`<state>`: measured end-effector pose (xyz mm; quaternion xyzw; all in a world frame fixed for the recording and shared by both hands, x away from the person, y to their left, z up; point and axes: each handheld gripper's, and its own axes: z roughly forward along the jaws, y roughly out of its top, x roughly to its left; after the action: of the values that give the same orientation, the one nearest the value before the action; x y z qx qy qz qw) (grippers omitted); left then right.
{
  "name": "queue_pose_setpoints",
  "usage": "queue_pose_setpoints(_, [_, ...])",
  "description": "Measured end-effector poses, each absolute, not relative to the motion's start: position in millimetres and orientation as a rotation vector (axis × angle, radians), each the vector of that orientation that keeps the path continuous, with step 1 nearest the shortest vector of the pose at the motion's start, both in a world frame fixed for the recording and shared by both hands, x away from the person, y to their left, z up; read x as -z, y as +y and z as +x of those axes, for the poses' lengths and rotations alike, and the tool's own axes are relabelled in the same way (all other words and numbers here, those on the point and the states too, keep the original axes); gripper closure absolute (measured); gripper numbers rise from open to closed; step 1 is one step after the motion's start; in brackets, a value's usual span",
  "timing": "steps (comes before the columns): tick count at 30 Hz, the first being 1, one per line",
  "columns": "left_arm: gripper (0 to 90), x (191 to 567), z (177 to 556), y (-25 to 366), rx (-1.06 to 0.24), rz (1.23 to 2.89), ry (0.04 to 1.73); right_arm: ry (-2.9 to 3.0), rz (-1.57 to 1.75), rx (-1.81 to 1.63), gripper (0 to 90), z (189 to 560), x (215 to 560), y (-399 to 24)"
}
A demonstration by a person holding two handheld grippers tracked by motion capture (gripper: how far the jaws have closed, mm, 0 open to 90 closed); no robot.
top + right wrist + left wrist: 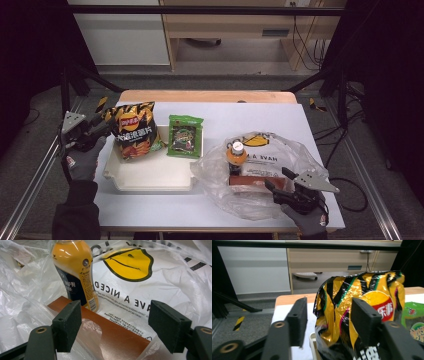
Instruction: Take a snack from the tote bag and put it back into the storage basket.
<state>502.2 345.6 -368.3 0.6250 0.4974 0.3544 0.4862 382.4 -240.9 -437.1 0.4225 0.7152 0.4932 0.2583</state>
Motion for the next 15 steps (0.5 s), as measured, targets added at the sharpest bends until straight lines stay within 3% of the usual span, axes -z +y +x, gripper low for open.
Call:
queue_pose_setpoints(6, [44.2,368.7,482.8,345.1,-0.844,1.595,1.206,1.938,1.148,-1.338,27.1,382.2,436.9,-241.4])
queue_pose_setpoints(15, [64.4,393.0,471.2,332.6,-0.766,1.670,1.249,1.936,1.148,-1.338,27.2,382.2,437.0,-241.8])
